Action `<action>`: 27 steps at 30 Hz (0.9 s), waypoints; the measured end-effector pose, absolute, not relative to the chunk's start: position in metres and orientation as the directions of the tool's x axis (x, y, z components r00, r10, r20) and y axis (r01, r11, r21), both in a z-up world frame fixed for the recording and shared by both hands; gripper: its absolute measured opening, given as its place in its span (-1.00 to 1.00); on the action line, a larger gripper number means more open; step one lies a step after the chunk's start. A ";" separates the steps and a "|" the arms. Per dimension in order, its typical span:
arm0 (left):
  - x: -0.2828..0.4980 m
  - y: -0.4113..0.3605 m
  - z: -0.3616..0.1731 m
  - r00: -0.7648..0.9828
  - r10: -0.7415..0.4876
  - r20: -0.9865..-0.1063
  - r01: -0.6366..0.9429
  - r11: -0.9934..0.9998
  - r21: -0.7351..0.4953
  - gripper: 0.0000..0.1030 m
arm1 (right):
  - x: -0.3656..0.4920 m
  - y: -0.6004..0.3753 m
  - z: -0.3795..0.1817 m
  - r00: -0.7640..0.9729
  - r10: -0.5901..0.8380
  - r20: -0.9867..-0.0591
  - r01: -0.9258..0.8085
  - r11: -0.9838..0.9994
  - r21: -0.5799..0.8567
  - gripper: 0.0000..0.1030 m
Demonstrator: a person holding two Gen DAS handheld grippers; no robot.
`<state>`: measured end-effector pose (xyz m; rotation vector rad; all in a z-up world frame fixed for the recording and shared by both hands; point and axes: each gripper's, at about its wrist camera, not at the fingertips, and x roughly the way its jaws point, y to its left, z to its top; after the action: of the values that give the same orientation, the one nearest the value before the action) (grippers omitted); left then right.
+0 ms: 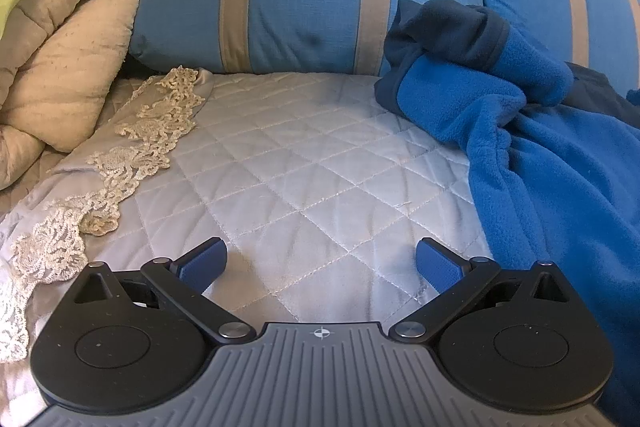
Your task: Fold clothes
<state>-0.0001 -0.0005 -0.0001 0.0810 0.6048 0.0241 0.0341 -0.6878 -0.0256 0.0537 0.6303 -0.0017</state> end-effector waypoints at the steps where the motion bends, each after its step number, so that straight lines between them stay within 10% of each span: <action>1: 0.000 -0.001 0.000 0.820 0.050 -0.570 0.002 0.996 0.090 1.00 | 0.034 -0.688 -0.026 0.808 0.015 -0.589 0.018 0.999 0.050 0.99; 27: 0.001 -0.004 -0.001 0.827 0.049 -0.560 0.004 0.996 0.092 1.00 | 0.033 -0.687 -0.025 0.814 0.012 -0.581 0.017 0.999 0.044 0.99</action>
<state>0.0006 -0.0039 -0.0008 0.0909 0.5972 0.0238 0.0332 -0.6871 -0.0251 0.0475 0.6198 -0.0024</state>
